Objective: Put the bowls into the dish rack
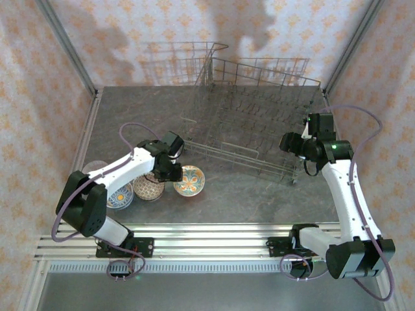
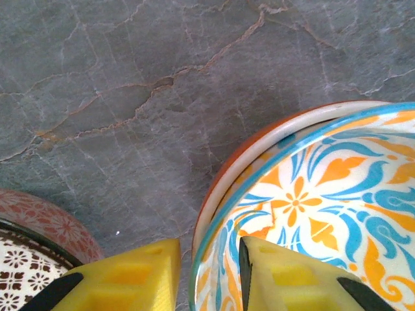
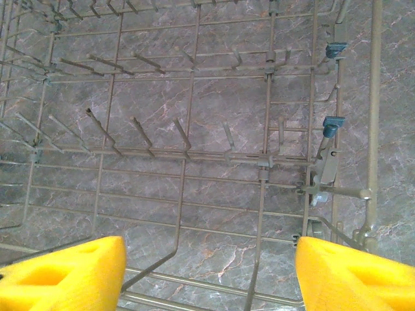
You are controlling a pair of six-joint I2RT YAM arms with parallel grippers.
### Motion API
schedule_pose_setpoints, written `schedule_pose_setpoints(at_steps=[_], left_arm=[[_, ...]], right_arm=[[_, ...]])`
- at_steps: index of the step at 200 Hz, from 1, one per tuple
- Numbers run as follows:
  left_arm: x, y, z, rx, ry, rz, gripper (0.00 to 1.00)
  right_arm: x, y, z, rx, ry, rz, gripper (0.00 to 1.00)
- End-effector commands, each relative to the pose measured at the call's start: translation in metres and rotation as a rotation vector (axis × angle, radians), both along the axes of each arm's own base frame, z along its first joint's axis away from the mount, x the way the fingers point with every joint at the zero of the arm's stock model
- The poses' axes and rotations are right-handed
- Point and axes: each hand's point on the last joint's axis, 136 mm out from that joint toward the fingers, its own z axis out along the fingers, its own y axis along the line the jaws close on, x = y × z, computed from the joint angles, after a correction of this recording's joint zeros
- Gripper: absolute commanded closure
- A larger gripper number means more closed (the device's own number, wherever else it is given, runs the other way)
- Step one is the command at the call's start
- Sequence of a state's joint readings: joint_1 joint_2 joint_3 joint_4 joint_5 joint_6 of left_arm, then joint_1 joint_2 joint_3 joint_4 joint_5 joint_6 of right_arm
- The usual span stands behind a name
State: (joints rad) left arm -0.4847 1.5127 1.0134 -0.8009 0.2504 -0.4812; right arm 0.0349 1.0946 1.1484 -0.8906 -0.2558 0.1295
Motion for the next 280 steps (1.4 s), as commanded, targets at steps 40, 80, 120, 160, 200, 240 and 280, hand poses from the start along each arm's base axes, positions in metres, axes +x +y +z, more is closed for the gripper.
schedule_pose_setpoints(at_steps=[40,80,120,160,200,240,280], left_arm=[[0.001,0.000,0.004,0.022,0.010,-0.010,0.79],[0.001,-0.001,0.010,0.019,0.001,-0.011,0.83],[0.000,-0.002,0.009,0.016,0.010,-0.012,0.87],[0.001,-0.004,0.011,0.011,0.008,-0.009,0.90],[-0.002,-0.005,0.015,0.000,-0.004,0.001,0.93],[-0.004,-0.005,0.019,-0.013,-0.011,0.011,0.96],[-0.005,-0.007,0.026,-0.044,-0.035,0.017,1.00]], right_arm=[[-0.004,0.001,0.001,-0.006,-0.010,0.011,0.31],[-0.004,0.001,0.002,-0.005,-0.013,0.013,0.31],[-0.003,0.001,-0.001,-0.006,-0.008,0.014,0.30],[-0.003,0.002,-0.002,-0.005,-0.008,0.016,0.30],[-0.003,0.002,-0.001,-0.003,-0.010,0.019,0.31],[-0.003,0.004,0.000,0.003,-0.014,0.025,0.30],[-0.003,0.005,0.001,0.012,-0.016,0.030,0.31]])
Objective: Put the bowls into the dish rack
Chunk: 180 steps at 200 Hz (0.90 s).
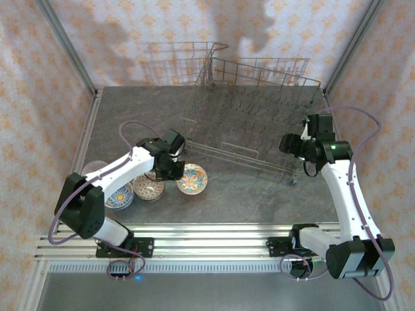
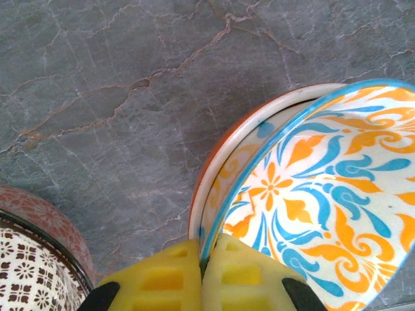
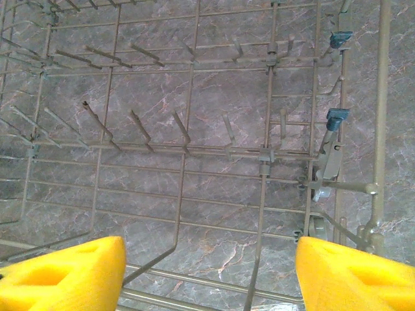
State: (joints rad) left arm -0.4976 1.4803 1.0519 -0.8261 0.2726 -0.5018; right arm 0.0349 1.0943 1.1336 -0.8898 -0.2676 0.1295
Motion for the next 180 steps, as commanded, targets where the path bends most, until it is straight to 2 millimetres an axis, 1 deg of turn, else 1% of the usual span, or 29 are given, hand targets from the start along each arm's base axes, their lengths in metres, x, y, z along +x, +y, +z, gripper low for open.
schedule_pose_setpoints(at_steps=[1,48,125,131,180], left_arm=[[-0.007,0.002,0.007,-0.001,-0.008,0.014,1.00],[-0.008,0.000,0.011,-0.033,-0.022,0.024,1.00],[-0.008,-0.002,0.026,-0.077,-0.077,0.024,1.00],[-0.008,-0.003,0.027,-0.088,-0.072,0.050,1.00],[-0.009,-0.005,0.033,-0.127,-0.098,0.069,1.00]], right_arm=[[-0.001,0.004,0.006,0.003,-0.031,0.023,0.31],[-0.001,0.005,0.007,0.012,-0.031,0.030,0.31],[-0.001,0.012,0.011,0.045,-0.040,0.051,0.31],[-0.001,0.012,0.010,0.046,-0.040,0.052,0.30],[-0.002,0.017,0.012,0.067,-0.046,0.066,0.31]])
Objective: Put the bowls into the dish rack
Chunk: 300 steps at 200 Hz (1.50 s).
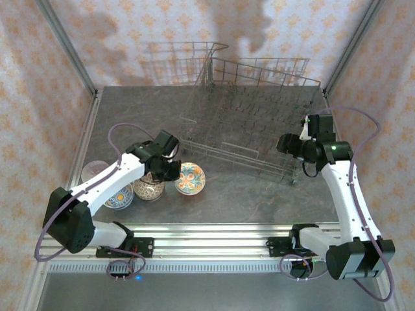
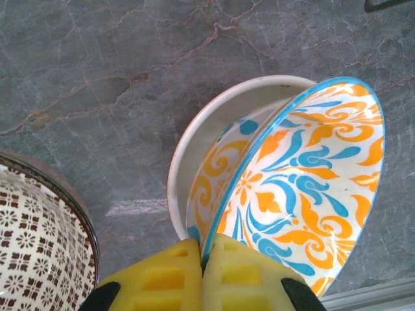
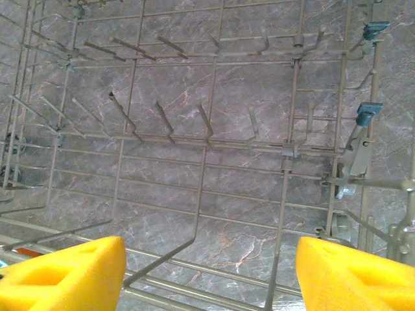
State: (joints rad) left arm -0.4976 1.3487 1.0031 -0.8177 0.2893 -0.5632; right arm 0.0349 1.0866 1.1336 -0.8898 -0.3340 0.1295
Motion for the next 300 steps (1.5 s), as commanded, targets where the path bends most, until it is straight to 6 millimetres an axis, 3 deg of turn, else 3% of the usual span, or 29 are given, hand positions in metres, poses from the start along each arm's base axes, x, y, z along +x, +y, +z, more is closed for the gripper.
schedule_pose_setpoints(at_steps=[1,52,140,210,300], left_arm=[[0.001,-0.007,0.011,-0.056,-0.040,0.015,1.00],[0.004,-0.015,0.021,-0.119,-0.081,0.023,1.00],[0.014,-0.026,0.050,-0.210,-0.162,0.028,1.00],[0.017,-0.028,0.080,-0.263,-0.231,0.042,1.00],[0.023,-0.036,0.129,-0.331,-0.322,0.031,1.00]], right_arm=[[0.000,0.006,0.009,0.015,-0.042,0.025,0.31],[0.000,0.013,0.011,0.048,-0.052,0.053,0.31],[-0.007,0.053,0.039,0.151,-0.114,0.208,0.33],[-0.025,0.125,0.058,0.219,-0.088,0.477,0.35],[-0.042,0.191,0.064,0.261,-0.017,0.679,0.38]])
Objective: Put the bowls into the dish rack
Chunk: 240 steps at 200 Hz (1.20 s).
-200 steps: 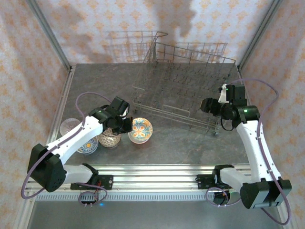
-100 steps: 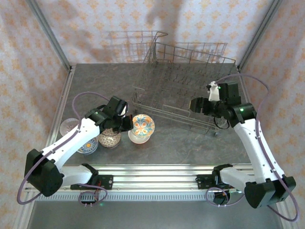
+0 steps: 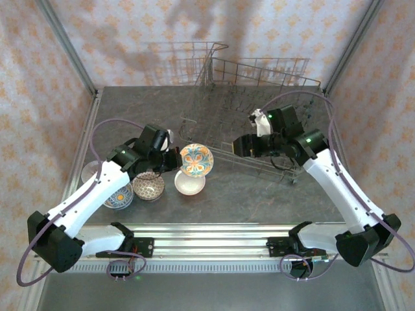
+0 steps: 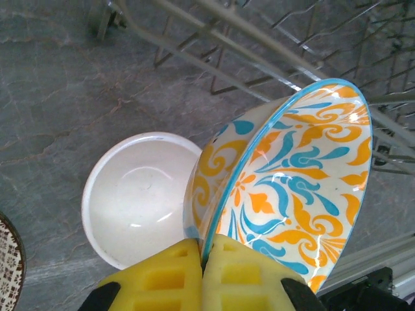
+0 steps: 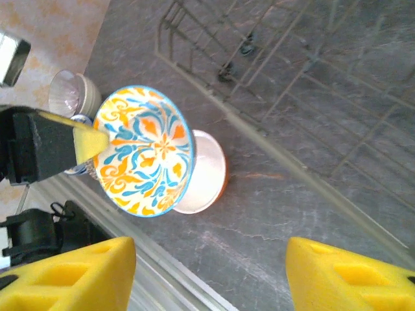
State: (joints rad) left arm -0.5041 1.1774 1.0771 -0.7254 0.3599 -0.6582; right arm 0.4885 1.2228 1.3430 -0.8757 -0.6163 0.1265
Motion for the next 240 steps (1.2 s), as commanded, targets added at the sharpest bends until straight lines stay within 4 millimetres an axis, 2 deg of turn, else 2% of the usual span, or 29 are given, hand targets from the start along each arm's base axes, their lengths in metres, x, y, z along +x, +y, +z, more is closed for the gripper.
schedule_pose_setpoints(at_steps=[1,50,106,126,191,240], left_arm=[[0.005,-0.011,0.041,-0.078,-0.094,-0.010,1.00],[0.010,-0.023,0.062,-0.104,-0.137,-0.033,1.00],[0.015,-0.036,0.085,-0.138,-0.188,-0.055,1.00],[0.016,-0.040,0.087,-0.134,-0.192,-0.066,1.00],[0.019,-0.045,0.093,-0.120,-0.222,-0.065,1.00],[0.017,-0.053,0.091,-0.122,-0.223,-0.077,1.00]], right_arm=[[-0.006,0.013,0.009,0.020,0.014,0.049,0.39],[-0.004,0.035,-0.004,0.003,0.077,0.084,0.42],[0.002,0.051,-0.013,-0.005,0.105,0.091,0.48],[0.006,0.054,-0.016,0.006,0.112,0.080,0.52],[0.013,0.055,-0.017,0.021,0.112,0.041,0.72],[0.019,0.053,-0.019,0.010,0.107,0.002,0.78]])
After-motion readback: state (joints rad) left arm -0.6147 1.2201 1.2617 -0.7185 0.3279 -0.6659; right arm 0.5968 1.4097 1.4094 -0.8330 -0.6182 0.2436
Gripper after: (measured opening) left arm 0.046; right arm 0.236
